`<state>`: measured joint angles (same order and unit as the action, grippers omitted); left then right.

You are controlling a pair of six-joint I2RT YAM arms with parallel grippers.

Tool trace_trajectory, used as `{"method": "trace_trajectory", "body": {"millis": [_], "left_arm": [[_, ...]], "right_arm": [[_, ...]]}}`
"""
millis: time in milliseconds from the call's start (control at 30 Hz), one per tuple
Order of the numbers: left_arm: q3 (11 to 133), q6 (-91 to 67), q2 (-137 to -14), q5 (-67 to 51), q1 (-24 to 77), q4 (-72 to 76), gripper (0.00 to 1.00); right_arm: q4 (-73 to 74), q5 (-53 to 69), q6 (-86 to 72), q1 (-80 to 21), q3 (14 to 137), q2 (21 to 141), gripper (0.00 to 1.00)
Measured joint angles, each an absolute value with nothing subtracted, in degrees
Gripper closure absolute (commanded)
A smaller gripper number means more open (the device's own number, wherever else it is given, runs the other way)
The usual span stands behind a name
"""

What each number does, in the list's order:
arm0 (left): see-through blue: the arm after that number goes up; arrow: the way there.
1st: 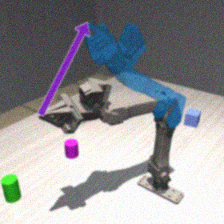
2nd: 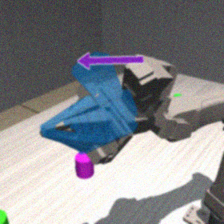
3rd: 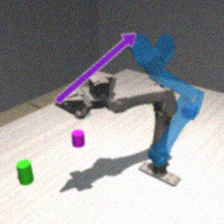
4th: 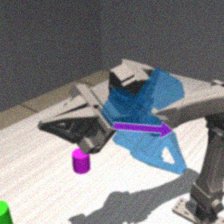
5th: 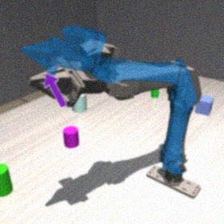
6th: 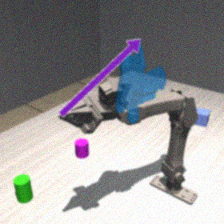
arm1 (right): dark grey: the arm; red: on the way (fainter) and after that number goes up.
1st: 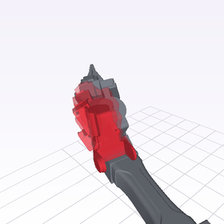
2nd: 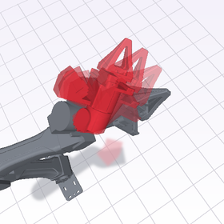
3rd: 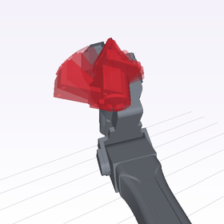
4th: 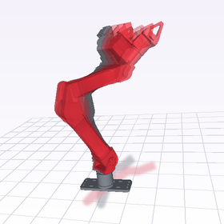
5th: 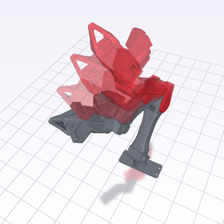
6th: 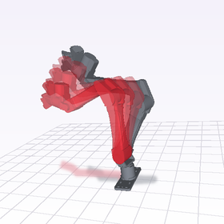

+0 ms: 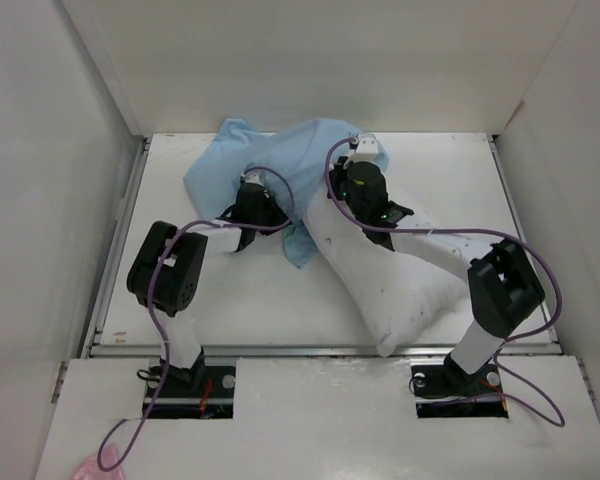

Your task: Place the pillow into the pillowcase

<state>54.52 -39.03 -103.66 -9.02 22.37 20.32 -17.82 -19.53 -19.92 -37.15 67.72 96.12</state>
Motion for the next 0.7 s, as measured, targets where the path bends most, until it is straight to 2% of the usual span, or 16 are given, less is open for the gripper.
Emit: {"method": "trace_trajectory", "body": {"millis": [133, 233, 467, 700], "left_arm": [[52.8, -39.1, -103.1, -12.7, 23.4, 24.3, 1.0], [48.7, -39.0, -96.8, -14.3, 27.2, 24.7, 1.0], [48.0, -37.6, -81.4, -18.1, 38.2, 18.7, 1.0], [48.4, -35.7, -79.2, -26.3, 43.4, 11.1, 1.0]], "right_arm": [[-17.3, -20.6, -19.9, -37.1, 67.7, 96.0, 1.0], [-18.5, -21.7, -19.9, -37.0, 67.7, 96.0, 1.0], [-24.4, -27.6, -18.6, -36.7, 67.7, 96.0, 1.0], [-27.2, -30.8, -16.1, -37.1, 67.8, 96.0, 1.0]]}}
